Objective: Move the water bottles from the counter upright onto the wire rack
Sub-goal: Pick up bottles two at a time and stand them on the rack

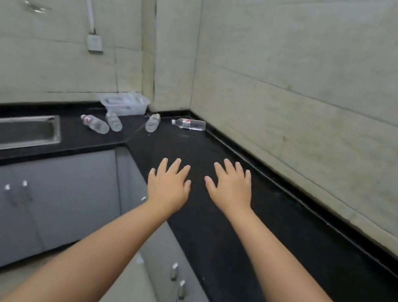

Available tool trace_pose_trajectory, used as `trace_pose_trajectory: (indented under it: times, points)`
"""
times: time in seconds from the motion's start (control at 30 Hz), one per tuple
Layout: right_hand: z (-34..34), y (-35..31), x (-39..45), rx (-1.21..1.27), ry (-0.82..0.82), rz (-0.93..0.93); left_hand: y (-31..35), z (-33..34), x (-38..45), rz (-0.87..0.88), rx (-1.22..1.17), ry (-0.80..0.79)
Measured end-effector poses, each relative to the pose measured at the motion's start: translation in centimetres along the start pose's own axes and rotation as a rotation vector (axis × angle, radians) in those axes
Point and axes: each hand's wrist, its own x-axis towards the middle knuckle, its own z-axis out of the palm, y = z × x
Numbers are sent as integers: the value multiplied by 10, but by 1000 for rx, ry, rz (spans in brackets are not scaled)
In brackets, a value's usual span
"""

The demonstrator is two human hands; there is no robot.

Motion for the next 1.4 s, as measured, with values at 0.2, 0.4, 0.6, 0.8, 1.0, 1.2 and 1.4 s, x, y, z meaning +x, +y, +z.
trace_pose_trajectory:
  times: [0.2, 0.4, 0.6, 0.8, 1.0, 1.2, 1.4]
  points:
    - [58, -73, 81, 10, -66, -41, -106, 18, 56, -136, -30, -40]
    - [127, -136, 186, 52, -136, -121, -206, 41, 138, -265, -25, -72]
    - [186, -205, 326, 133, -192, -211, -301, 47, 257, -362, 50, -80]
    - [222, -268, 443, 174, -200, -283, -380, 45, 351, -431, 82, -65]
    - [285, -306, 526, 166, -268, -286, -465, 75, 423, -509, 50, -113]
    - [347, -337, 618, 113, -310, -162, -542, 103, 520, -445, -20, -131]
    - [401, -364, 690, 107, -439, -81, -584, 146, 608, -384, -124, -182]
